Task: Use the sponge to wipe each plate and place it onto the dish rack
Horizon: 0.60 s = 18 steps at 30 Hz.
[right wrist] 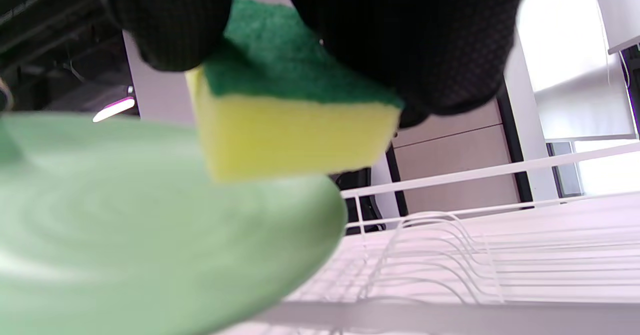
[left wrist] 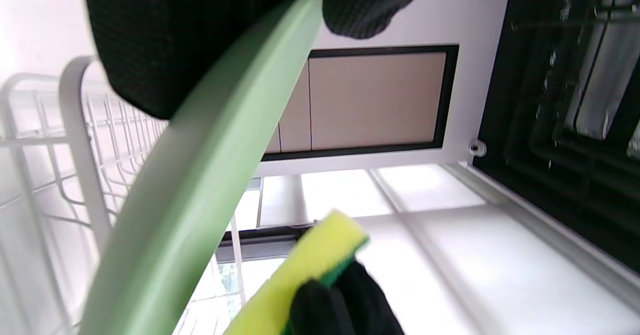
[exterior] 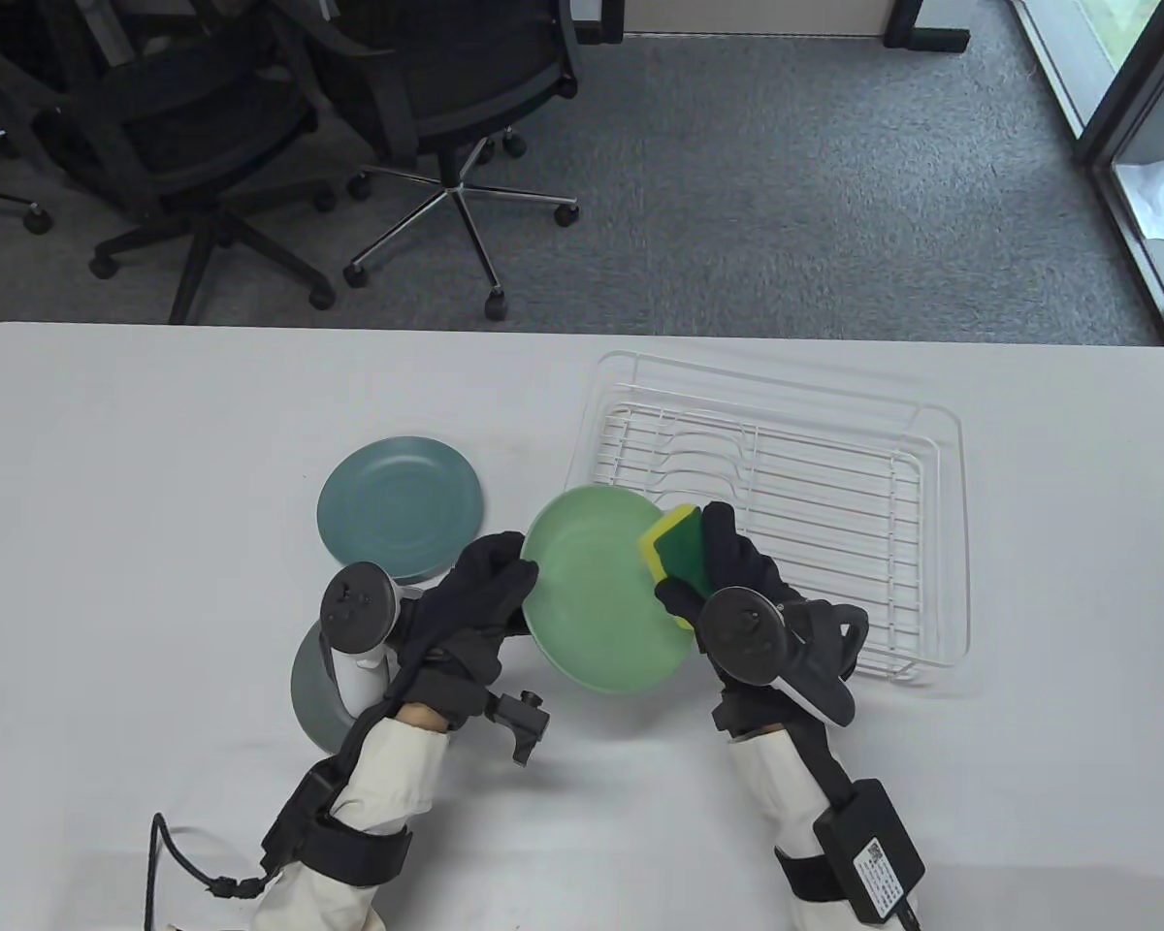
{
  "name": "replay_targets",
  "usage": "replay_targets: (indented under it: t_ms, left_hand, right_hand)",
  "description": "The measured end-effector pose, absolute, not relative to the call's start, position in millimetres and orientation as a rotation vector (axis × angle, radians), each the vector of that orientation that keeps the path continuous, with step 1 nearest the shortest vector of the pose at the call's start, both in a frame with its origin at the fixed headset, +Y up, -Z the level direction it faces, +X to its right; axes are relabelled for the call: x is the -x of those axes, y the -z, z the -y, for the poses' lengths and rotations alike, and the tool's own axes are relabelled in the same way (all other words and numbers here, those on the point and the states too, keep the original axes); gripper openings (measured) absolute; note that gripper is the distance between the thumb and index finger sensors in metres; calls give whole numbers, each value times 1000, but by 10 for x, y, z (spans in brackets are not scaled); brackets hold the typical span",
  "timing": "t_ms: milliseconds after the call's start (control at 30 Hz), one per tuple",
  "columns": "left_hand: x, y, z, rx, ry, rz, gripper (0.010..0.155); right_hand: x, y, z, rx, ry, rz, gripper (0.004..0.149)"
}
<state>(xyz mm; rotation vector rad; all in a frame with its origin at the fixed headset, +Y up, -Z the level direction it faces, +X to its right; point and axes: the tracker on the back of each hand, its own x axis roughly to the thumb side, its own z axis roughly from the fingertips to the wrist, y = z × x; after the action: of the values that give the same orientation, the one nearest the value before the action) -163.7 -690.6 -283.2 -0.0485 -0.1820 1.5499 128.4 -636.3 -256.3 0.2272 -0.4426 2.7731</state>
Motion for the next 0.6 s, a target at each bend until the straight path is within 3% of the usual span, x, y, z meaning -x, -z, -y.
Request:
replay_targets:
  t_ms: [267,600]
  left_hand:
    - [1845,2877,6942,8,-1711,92,59]
    - [1822,2875,6984,60,-1801,90,59]
  right_hand:
    - [-1434,2597,6389,-183,-2598,426,80]
    - [-1546,2694,6548,-301,-2064,248,79]
